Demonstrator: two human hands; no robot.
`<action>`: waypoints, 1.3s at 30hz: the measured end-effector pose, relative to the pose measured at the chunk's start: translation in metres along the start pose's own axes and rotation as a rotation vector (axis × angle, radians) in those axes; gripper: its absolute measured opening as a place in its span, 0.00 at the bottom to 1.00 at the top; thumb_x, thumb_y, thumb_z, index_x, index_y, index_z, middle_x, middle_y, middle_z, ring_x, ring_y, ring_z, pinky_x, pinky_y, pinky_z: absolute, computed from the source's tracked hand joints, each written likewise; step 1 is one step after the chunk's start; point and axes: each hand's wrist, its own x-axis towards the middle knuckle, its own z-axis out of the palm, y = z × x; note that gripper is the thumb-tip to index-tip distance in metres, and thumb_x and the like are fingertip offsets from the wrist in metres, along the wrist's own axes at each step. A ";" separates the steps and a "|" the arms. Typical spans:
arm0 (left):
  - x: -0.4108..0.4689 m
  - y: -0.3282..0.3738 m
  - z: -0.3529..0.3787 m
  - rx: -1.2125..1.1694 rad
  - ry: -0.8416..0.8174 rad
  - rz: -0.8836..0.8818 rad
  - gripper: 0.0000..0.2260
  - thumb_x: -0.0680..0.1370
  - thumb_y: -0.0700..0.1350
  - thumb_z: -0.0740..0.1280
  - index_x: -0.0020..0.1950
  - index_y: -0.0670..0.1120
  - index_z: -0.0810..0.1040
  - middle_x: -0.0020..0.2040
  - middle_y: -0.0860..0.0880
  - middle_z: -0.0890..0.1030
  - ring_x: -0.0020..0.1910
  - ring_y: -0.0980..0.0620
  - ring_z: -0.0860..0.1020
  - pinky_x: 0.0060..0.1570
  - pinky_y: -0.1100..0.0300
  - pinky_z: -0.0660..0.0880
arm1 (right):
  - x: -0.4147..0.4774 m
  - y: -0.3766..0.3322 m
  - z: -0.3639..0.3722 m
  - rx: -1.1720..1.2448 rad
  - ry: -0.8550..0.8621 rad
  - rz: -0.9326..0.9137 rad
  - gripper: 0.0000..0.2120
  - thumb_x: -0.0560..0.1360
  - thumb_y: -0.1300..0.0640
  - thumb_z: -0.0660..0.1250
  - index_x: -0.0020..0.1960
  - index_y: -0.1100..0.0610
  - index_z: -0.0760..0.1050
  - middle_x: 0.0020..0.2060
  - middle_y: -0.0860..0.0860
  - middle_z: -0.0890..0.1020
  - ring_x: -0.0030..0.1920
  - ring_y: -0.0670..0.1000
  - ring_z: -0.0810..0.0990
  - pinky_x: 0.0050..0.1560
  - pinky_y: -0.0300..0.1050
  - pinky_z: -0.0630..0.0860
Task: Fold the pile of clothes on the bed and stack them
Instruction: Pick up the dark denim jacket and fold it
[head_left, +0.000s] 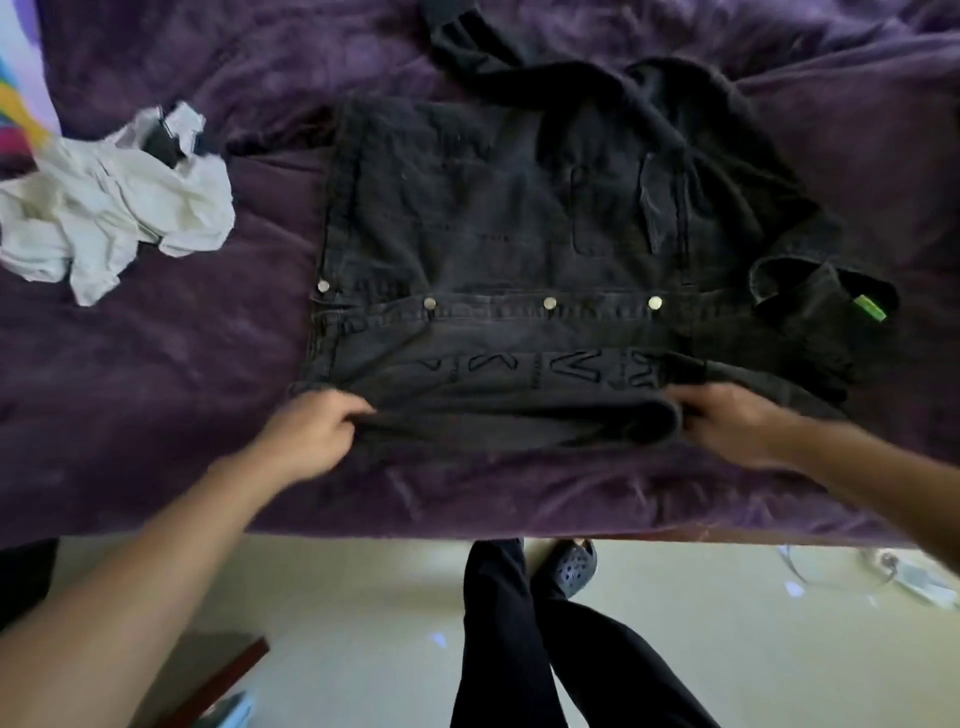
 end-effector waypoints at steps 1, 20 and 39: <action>0.016 0.000 -0.021 -0.020 0.009 0.002 0.15 0.73 0.33 0.62 0.52 0.45 0.83 0.49 0.43 0.83 0.55 0.43 0.79 0.48 0.56 0.74 | 0.014 -0.004 -0.022 0.085 0.011 0.007 0.15 0.76 0.64 0.64 0.58 0.49 0.79 0.54 0.53 0.84 0.55 0.53 0.80 0.54 0.45 0.74; 0.314 0.032 -0.191 0.025 0.525 -0.139 0.11 0.76 0.44 0.64 0.58 0.48 0.78 0.61 0.39 0.77 0.62 0.37 0.73 0.61 0.47 0.70 | 0.242 -0.015 -0.212 -0.064 0.716 0.377 0.16 0.75 0.52 0.65 0.62 0.51 0.76 0.58 0.61 0.79 0.59 0.63 0.76 0.59 0.55 0.72; 0.330 0.030 -0.066 0.471 0.205 0.139 0.25 0.82 0.54 0.49 0.78 0.54 0.46 0.79 0.45 0.44 0.77 0.43 0.43 0.73 0.40 0.49 | 0.253 -0.011 -0.187 0.001 0.702 0.244 0.12 0.73 0.47 0.66 0.53 0.50 0.81 0.50 0.55 0.84 0.53 0.59 0.80 0.51 0.50 0.76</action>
